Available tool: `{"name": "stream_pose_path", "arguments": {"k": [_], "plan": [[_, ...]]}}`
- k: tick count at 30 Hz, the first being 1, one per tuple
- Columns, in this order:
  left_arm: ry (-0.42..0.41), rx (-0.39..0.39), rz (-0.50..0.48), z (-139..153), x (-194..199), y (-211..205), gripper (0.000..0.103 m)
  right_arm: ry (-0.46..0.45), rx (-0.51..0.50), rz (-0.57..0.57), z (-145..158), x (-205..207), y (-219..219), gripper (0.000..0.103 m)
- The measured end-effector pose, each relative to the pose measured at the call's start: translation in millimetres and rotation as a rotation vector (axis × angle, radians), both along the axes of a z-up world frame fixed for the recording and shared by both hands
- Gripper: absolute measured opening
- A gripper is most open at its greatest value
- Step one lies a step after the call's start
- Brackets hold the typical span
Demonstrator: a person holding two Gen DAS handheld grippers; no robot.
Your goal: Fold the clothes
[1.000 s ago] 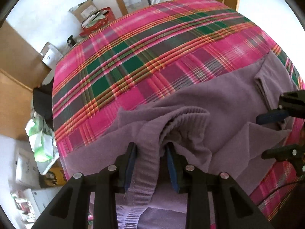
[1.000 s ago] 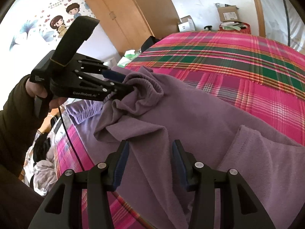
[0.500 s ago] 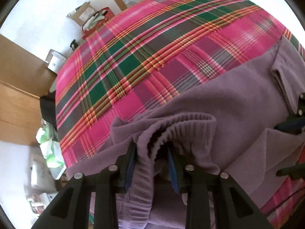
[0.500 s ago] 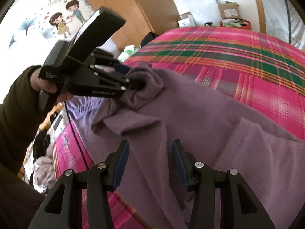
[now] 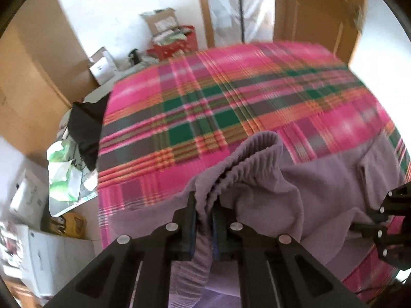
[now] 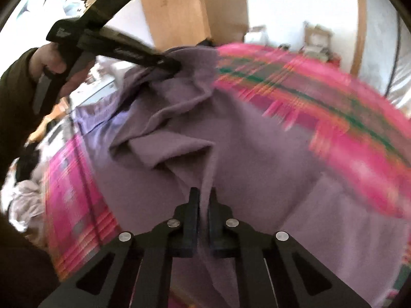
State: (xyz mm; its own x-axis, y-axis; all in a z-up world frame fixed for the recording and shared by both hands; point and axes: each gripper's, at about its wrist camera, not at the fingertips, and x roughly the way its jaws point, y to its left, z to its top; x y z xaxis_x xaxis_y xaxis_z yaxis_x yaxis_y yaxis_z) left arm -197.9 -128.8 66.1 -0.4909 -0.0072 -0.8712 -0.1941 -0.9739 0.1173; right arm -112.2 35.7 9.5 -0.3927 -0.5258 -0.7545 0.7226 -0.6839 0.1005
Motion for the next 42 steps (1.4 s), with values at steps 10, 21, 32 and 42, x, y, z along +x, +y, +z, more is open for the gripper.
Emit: {"name": "stream_pose_path", "arguments": {"k": [10,21,32,42], "plan": [[0.078,0.191,0.187,31.4,1.2,-70.0,0.009,0.167,0.008,-0.187,53.0,-71.1,19.3,0.006],[0.098,0.317,0.378,14.8,-20.4,-131.2,0.009,0.233,0.093,-0.301,61.5,-151.4,9.9,0.006],[0.095,0.315,0.514,-10.4,-56.1,-174.7,0.009,0.215,0.262,-0.353,30.5,-230.4,-10.3,0.006],[0.016,0.382,0.545,-28.2,-54.1,-194.3,0.012,0.091,0.191,-0.377,18.7,-247.8,-6.6,0.015]]}}
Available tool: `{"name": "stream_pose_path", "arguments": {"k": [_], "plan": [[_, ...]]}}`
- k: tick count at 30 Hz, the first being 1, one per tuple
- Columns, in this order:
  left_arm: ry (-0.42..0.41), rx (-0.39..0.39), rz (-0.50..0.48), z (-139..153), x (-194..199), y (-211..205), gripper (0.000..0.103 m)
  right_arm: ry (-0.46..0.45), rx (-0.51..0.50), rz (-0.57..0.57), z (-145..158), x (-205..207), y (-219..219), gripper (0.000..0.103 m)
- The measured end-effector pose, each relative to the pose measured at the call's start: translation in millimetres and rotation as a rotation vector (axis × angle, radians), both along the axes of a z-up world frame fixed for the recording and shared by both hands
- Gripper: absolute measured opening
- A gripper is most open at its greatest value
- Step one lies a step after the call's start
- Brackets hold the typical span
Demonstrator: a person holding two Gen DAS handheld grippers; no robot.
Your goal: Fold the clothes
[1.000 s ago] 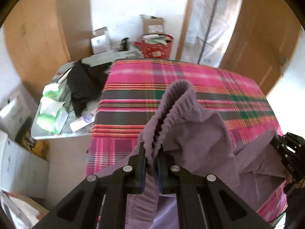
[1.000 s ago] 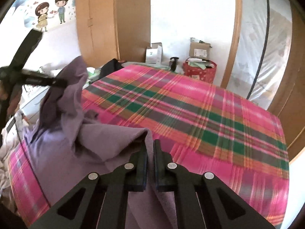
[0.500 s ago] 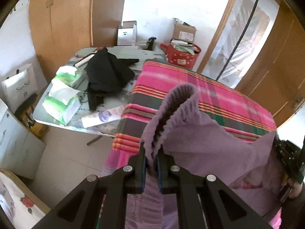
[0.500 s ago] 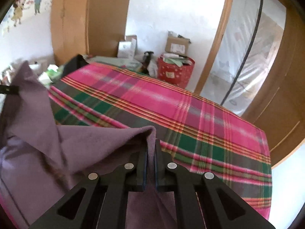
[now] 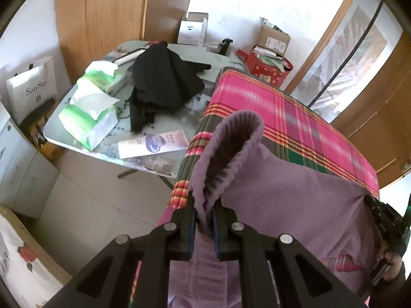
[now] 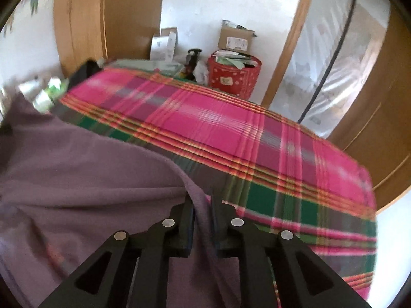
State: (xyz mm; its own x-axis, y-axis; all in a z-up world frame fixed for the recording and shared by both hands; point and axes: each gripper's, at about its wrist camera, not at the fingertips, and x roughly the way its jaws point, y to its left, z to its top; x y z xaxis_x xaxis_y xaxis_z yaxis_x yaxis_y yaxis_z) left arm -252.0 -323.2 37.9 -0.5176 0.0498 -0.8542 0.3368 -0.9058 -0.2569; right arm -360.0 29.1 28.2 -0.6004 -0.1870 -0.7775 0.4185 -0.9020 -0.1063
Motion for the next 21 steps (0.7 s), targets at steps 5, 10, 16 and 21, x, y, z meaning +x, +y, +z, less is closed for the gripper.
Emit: {"name": "stream_pose_path", "arguments": {"k": [5,10,16,21], "plan": [[-0.003,0.036,-0.012,12.3,27.1,-1.2,0.012,0.016,-0.073,-0.017,22.3,16.2,18.2,0.025],[0.019,0.054,-0.026,31.8,63.7,0.0,0.012,0.056,-0.105,-0.014,49.3,48.8,41.6,0.027],[-0.015,0.076,0.013,42.8,98.9,-7.5,0.012,0.089,-0.089,-0.023,69.3,103.0,85.8,0.029],[0.004,0.11,-0.039,45.2,130.9,13.9,0.012,0.078,-0.079,-0.046,60.5,151.4,121.7,0.029]]}}
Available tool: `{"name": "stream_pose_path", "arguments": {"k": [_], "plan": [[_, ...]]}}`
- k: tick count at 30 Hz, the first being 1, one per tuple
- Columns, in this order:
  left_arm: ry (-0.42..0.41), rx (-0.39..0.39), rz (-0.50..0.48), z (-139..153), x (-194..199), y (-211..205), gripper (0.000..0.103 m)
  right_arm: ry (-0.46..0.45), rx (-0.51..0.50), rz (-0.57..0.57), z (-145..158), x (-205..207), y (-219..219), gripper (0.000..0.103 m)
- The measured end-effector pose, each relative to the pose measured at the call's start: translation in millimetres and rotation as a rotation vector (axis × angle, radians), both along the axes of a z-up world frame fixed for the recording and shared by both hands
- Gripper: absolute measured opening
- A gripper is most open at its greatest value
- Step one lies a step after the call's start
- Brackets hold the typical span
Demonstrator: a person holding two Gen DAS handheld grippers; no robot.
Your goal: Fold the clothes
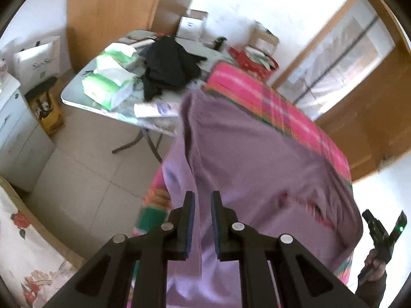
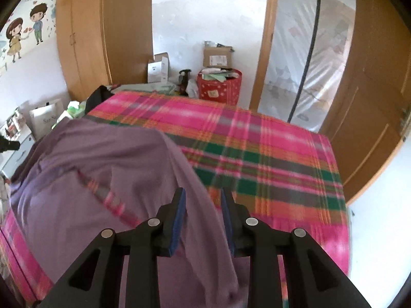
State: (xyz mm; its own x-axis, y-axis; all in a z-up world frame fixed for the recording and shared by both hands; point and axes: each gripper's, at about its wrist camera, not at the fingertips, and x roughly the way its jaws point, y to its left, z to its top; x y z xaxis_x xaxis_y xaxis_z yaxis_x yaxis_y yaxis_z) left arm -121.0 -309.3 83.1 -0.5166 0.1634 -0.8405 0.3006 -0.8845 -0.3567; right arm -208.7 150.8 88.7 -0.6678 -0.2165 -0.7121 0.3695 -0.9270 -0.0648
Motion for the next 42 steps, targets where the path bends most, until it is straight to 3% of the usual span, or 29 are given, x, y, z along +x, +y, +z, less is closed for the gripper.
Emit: {"name": "stream_pose_path", "arguments": {"k": [7,11,16,20,27,32,35,40,42], "plan": [[0.021,0.0,-0.12,-4.3,37.4,58.0,0.012,-0.049,-0.026,-0.077,-22.9,36.6,33.8,0.029],[-0.029,-0.02,-0.108,-22.1,59.9,70.0,0.013,-0.029,-0.032,-0.094,-29.1,57.7,37.6,0.03],[-0.058,-0.001,-0.075,-40.1,85.5,72.3,0.013,-0.025,0.049,-0.139,-46.1,71.7,36.9,0.03],[-0.036,0.033,-0.054,-43.8,97.9,81.3,0.014,-0.056,-0.049,-0.186,-56.3,78.4,57.3,0.031],[-0.002,0.029,-0.231,-34.3,75.3,149.8,0.014,-0.055,-0.108,-0.177,-55.9,80.0,66.3,0.031],[0.012,0.003,-0.381,-35.3,55.1,210.2,0.014,-0.02,-0.239,-0.181,-34.8,75.1,82.1,0.031],[0.004,0.039,-0.447,-40.7,42.9,240.3,0.014,-0.01,-0.211,-0.191,-30.8,63.1,83.1,0.031],[-0.008,0.081,-0.515,-48.2,30.8,274.5,0.014,-0.12,-0.274,-0.147,-46.2,38.4,82.2,0.031],[-0.012,0.088,-0.536,-50.6,30.4,284.6,0.014,-0.128,-0.278,-0.116,-50.0,39.4,77.0,0.012]]}}
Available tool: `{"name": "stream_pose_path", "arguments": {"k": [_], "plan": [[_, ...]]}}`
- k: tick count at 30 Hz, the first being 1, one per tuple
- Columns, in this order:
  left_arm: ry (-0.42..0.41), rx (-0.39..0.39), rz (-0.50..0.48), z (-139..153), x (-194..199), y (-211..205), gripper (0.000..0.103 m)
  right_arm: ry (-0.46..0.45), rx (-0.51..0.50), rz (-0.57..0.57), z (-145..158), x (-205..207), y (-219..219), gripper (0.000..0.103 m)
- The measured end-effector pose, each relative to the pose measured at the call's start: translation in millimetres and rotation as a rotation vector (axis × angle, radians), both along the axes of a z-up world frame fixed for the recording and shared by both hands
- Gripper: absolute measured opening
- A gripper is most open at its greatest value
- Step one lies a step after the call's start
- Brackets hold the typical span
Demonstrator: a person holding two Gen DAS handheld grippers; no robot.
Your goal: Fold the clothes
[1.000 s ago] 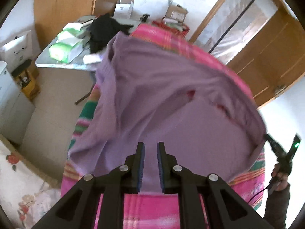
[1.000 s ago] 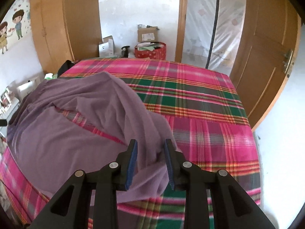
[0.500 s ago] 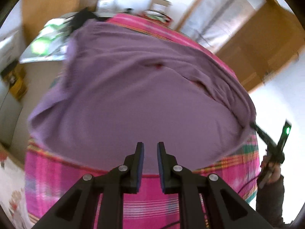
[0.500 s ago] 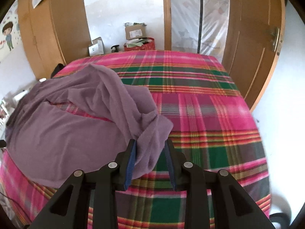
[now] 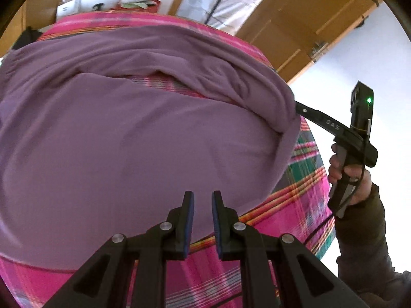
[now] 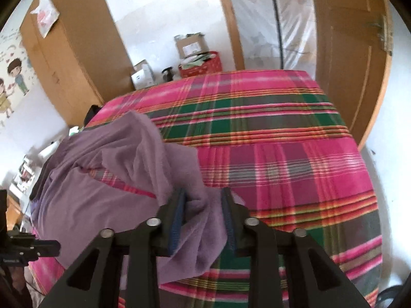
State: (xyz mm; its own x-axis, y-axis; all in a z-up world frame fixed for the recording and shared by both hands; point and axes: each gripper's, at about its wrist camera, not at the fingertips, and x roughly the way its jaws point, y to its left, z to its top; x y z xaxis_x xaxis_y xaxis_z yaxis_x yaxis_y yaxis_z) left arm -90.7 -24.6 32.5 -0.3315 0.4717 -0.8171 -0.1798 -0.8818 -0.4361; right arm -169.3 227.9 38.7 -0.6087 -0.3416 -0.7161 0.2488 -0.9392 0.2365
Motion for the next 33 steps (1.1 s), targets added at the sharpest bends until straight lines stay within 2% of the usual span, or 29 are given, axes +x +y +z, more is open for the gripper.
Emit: {"name": "stream_pose_path", "arguments": {"k": [5,12,17,23,24,26,28,29,33], "plan": [[-0.027,0.029,-0.023,-11.1,-12.0,23.4,0.014,0.055,0.032,0.054,0.9,25.2,-20.4,0.006],[-0.051,0.062,-0.011,-20.2,-16.8,28.3,0.014,0.215,-0.046,0.143,30.3,89.3,-36.1,0.006],[-0.064,0.093,-0.014,-24.7,-19.2,31.5,0.014,0.172,0.033,0.226,14.2,116.4,-51.9,0.006],[-0.068,0.104,-0.001,-26.8,-23.2,33.0,0.014,0.058,0.043,0.212,-15.0,123.3,-36.9,0.006],[-0.071,0.106,0.001,-27.6,-24.4,34.3,0.014,0.037,0.057,0.218,-18.5,121.4,-35.7,0.009],[-0.075,0.112,0.0,-28.9,-26.5,37.1,0.014,0.05,0.066,0.22,-13.6,118.8,-38.2,0.01],[-0.078,0.122,-0.004,-30.3,-26.0,39.7,0.014,0.088,0.067,0.217,-5.1,116.2,-42.3,0.022],[-0.078,0.122,-0.006,-30.8,-25.2,39.3,0.014,0.108,0.066,0.22,-1.3,113.2,-46.0,0.034],[-0.076,0.109,-0.016,-30.5,-24.8,43.1,0.014,0.126,0.078,0.238,5.1,85.0,-69.0,0.035]]}}
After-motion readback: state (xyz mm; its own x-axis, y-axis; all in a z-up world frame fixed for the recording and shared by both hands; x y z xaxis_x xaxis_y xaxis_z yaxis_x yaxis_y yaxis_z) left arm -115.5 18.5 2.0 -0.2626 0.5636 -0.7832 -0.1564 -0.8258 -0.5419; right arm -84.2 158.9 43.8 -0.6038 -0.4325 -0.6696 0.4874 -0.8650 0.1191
